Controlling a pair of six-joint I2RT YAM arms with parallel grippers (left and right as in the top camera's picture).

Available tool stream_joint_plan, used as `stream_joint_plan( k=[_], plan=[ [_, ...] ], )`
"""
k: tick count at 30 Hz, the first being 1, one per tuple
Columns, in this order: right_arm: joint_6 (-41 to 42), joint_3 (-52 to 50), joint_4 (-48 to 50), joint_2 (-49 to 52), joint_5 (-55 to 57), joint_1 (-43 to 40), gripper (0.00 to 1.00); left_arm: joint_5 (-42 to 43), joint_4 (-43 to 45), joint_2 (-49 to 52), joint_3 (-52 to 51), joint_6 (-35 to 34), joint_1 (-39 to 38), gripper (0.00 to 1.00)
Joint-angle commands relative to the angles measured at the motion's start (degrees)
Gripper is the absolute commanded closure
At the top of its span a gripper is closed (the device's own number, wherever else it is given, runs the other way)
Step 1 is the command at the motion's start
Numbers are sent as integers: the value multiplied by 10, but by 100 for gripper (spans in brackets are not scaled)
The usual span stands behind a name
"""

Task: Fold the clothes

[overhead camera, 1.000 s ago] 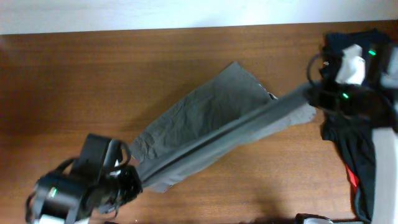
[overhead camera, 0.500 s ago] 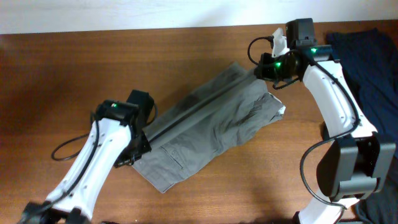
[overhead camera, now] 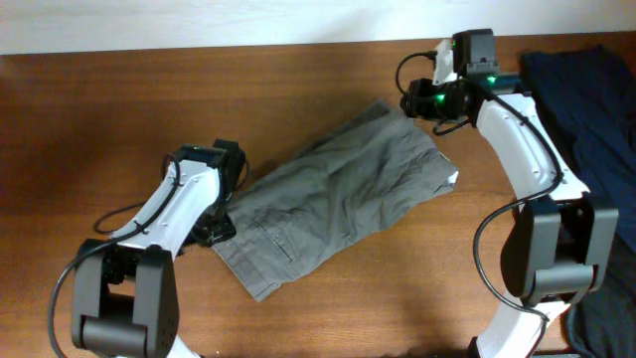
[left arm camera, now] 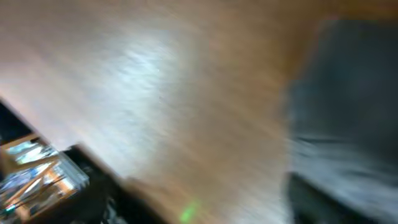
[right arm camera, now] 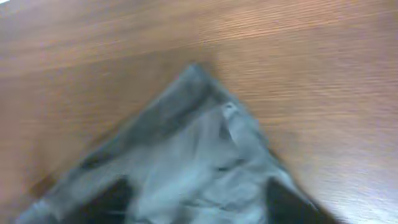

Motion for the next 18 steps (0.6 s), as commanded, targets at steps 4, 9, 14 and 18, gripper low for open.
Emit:
stream_joint_plan(
  k=[4,9,14,18],
  plan=[
    [-37,13,-117,-6,-49,-120,1,35,-34,-1,41,62,104,2],
    [-101,12,-248,-6,-151,-147,9,174,-8,-30,45,158,89,5],
    [-97,-44,-267,-6,-102,-105,9,208,48,-41,33,219,39,1],
    [-30,-146,-175,-6,-93,-85,14,245,110,-37,-6,240,28,2]
  ],
)
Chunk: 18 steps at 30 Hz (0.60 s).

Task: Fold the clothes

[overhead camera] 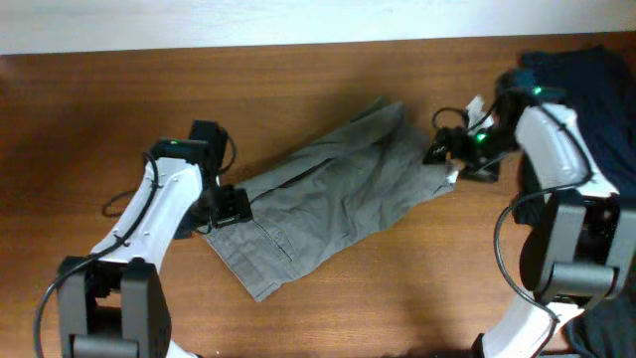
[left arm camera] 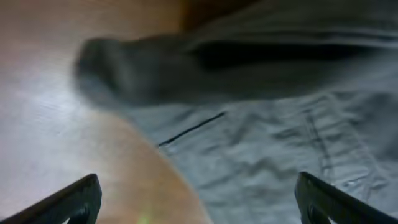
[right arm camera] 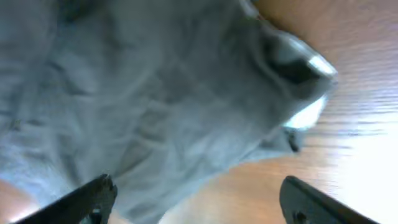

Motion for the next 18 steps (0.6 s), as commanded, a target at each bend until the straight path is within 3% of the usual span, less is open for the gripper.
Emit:
stream_joint_plan(
  k=[1,5,7,8,9,10,13,16,18],
  plan=[
    [46,-83,56,-4,1,13,19,76,28,-6,-53,52,-7,4],
    [50,-127,141,-4,-34,14,23,94,50,-6,-102,51,-25,4],
    [50,-129,165,-4,-39,14,56,104,80,-6,-129,50,-41,4],
    [50,-129,167,-4,-36,14,66,110,91,-6,-138,49,-46,4],
    [50,-129,166,-4,-6,12,90,117,110,-6,-152,47,-55,4],
    [62,-129,157,-4,40,9,96,114,131,-6,-167,40,-63,6],
    [120,-129,108,-4,154,-5,96,112,158,-6,-193,17,-65,11],
    [123,-129,35,-4,143,-26,96,98,178,-6,-221,16,-64,11],
    [123,-129,-14,-4,158,-31,96,39,183,-6,-236,-12,-64,11]
  ],
)
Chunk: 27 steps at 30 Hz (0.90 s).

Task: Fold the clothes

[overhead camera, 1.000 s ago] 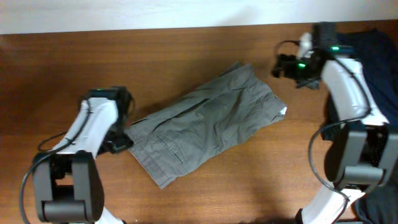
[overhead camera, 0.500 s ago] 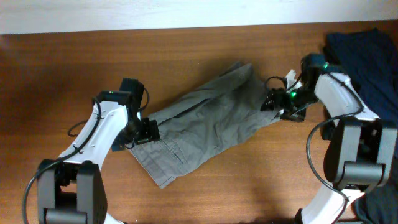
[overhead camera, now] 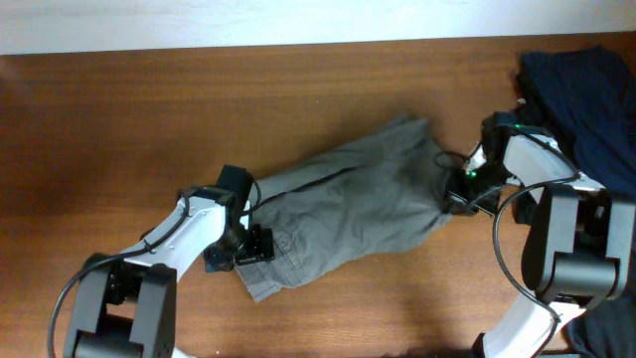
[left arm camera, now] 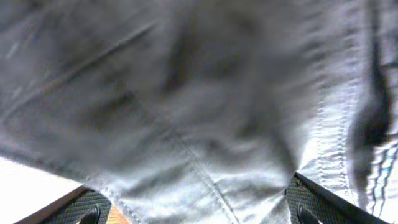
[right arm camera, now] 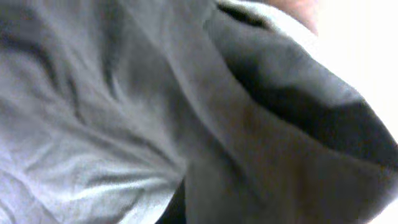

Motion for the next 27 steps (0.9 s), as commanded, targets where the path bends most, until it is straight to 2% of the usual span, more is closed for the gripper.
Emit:
stream_joint_plan(
  k=[1,2,3,4,5,7,10,13,14,15,16,17,18,19,22,24,27],
  plan=[
    [17,0,-47,-6,68,-14,96,-75,12,14,-39,-41,2,11],
    [17,0,-57,-6,81,-16,72,-97,12,14,-39,-58,11,11],
    [17,0,-58,-6,83,-18,55,-108,15,14,-39,-70,24,11],
    [17,0,-59,-6,82,-22,46,-115,17,14,-39,-76,39,11],
    [17,0,-59,-6,82,-29,37,-123,19,14,-39,-79,60,17],
    [16,1,-60,-8,79,-43,30,-135,22,14,-38,-78,116,21],
    [-7,1,-57,-15,40,-60,27,-132,30,14,-30,-38,193,24],
    [-119,1,-23,-28,-136,-64,33,-111,26,14,-2,27,246,23],
    [-168,1,-3,-31,-233,-61,37,-111,18,14,16,43,260,23],
    [-203,1,22,-31,-324,-51,45,-111,5,14,36,44,269,22],
    [-203,1,37,-31,-341,-42,50,-111,-3,14,49,44,271,22],
    [-203,1,51,-31,-343,-31,57,-111,-10,14,60,47,271,22],
    [-203,0,71,-31,-338,-8,69,-111,-17,14,73,56,270,22],
    [-203,0,81,-31,-338,9,78,-111,-23,14,81,62,269,22],
    [-172,-3,117,-26,-292,68,96,-111,-36,14,88,64,269,22],
    [-114,-3,139,-17,-216,117,96,-111,-41,14,88,64,269,22],
    [-55,-3,189,-1,-171,182,96,-111,-45,14,88,64,269,22]
  ],
)
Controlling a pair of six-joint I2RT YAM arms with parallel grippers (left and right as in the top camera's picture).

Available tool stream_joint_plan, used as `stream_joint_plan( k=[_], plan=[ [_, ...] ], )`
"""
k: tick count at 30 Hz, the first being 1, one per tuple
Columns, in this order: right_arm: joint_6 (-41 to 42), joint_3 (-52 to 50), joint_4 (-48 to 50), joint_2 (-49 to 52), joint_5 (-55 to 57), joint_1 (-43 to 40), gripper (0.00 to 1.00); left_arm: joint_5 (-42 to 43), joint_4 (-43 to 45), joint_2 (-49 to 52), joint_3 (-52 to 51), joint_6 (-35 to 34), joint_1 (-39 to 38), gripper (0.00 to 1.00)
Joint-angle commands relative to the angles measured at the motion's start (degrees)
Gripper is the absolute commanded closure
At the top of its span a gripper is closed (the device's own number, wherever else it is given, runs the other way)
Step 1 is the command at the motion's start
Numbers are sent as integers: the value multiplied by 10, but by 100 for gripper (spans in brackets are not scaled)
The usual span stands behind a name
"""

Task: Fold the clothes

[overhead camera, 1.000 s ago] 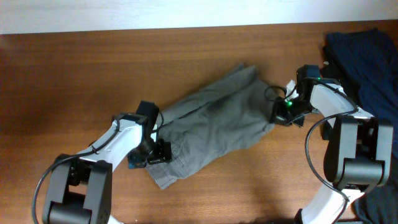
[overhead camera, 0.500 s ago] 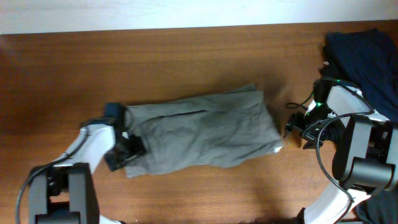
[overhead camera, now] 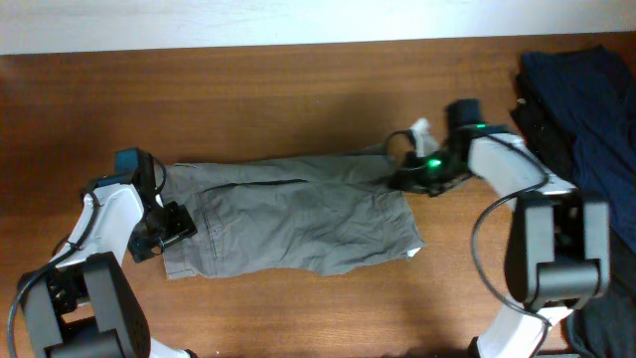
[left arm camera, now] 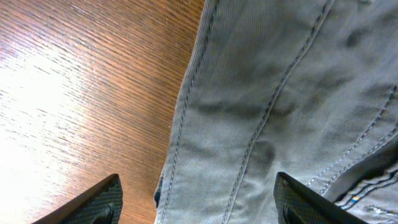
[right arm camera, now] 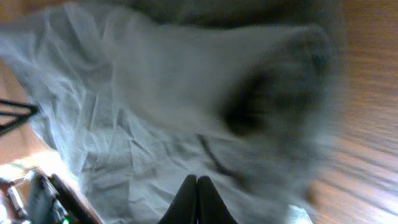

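Observation:
Grey shorts [overhead camera: 288,214] lie flat and roughly level across the middle of the wooden table [overhead camera: 298,89]. My left gripper [overhead camera: 167,225] is at their left end. In the left wrist view it [left arm camera: 199,205] stands open, its fingers wide apart on either side of a stitched seam of the shorts [left arm camera: 280,93]. My right gripper [overhead camera: 404,179] is at the top right corner of the shorts. In the right wrist view it [right arm camera: 197,190] is shut, tips together on the blurred, rumpled cloth [right arm camera: 124,93].
A pile of dark navy clothes [overhead camera: 581,109] lies at the table's right edge, close behind my right arm. Bare wood runs along the back and front of the table. A white tag or lining shows at the lower right corner of the shorts [overhead camera: 415,253].
The shorts, which lay slanted in the middle-right, now lie level and further left. My left gripper has moved left to their left end. My right gripper has moved up and left.
The shorts first lay on a slant, my grippers beside their lower left and upper right ends. Then both grippers were at the cloth's edges, and later low on the cloth itself. By now the shorts are turned level and spread out, with the left gripper open.

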Motion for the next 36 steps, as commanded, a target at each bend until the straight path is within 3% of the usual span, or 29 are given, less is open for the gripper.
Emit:
stream_joint_plan(
  k=[1,6,11,15,18,21,23,25,27,31,36],
  plan=[
    [85,-2,61,20,60,56,96,-8,-3,5,8,11,1,22],
    [193,-2,257,39,125,74,96,-8,-3,5,8,12,1,22],
    [217,0,417,45,176,61,96,-7,-6,5,8,32,1,22],
    [149,22,408,31,12,13,96,22,-16,2,15,84,1,17],
    [149,22,362,-7,-113,-24,96,50,-48,-12,58,89,1,17],
    [103,22,258,-41,-167,-28,96,90,-81,-34,113,112,1,18],
    [71,22,145,-58,-168,-16,96,139,-86,-53,139,118,1,24],
    [26,21,21,-56,-159,13,96,204,-69,-68,139,118,-5,40],
    [-3,12,-67,-50,-96,56,96,207,-66,-64,135,118,-23,52],
    [6,-15,-120,-41,31,129,96,204,-32,-53,78,126,-98,54],
    [143,-63,-119,-31,248,154,96,109,36,-39,-30,51,-162,56]
  ],
)
